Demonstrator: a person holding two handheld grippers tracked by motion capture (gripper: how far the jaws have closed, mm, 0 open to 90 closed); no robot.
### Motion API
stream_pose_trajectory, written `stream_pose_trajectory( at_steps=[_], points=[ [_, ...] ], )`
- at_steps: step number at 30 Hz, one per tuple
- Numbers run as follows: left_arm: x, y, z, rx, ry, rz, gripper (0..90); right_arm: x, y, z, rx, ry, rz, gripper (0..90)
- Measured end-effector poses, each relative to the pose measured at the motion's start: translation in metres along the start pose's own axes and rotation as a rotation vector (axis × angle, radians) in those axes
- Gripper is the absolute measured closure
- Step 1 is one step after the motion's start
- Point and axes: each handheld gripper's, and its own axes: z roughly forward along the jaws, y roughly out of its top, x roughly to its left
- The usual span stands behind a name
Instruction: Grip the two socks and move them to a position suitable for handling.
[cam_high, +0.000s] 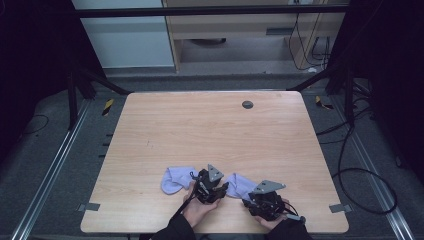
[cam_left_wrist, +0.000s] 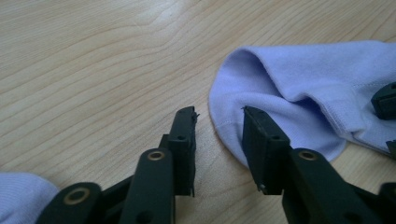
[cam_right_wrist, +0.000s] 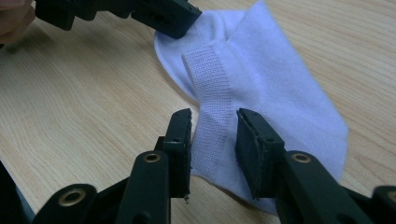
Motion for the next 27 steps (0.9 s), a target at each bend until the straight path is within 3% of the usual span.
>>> stream_pose_trajectory(
  at_steps=[3, 8, 12, 16, 17, 18, 19, 20, 24, 27],
  points=[
    [-0.001, 0.0, 0.0, 0.0, 0.002, -0.003, 70.3, -0.001, 0.0, 0.0, 0.001, -0.002, -0.001, 69.4],
    [-0.003, 0.002, 0.001, 0.008, -0.005, -0.01, 79.2, -0.001, 0.001, 0.0, 0.012, -0.011, 0.004, 81.4],
    [-0.003, 0.002, 0.001, 0.007, -0.018, -0.012, 85.1, -0.001, 0.003, 0.0, 0.005, -0.001, 0.014, 83.3],
    [-0.001, 0.002, 0.0, 0.007, -0.033, -0.008, 86.9, -0.005, 0.009, -0.015, -0.107, 0.022, 0.049, 83.7],
    [-0.001, 0.002, 0.0, 0.007, -0.033, -0.008, 87.0, -0.005, 0.009, -0.015, -0.107, 0.022, 0.049, 83.7],
    [0.0, 0.001, 0.0, 0.007, -0.038, -0.007, 87.1, -0.01, 0.011, -0.021, -0.152, 0.012, 0.076, 83.6],
    [0.0, 0.001, 0.0, 0.007, -0.038, -0.007, 87.1, -0.01, 0.011, -0.021, -0.152, 0.012, 0.076, 83.6],
    [0.0, 0.001, 0.0, 0.005, -0.039, -0.007, 87.1, -0.016, 0.013, -0.026, -0.185, -0.004, 0.109, 83.6],
    [0.001, 0.001, 0.0, 0.007, -0.045, 0.002, 87.2, -0.028, 0.018, -0.027, -0.216, -0.052, 0.16, 83.2],
    [0.002, 0.0, -0.001, 0.006, -0.048, 0.003, 87.2, -0.035, 0.021, -0.022, -0.206, -0.089, 0.175, 83.0]
  ],
)
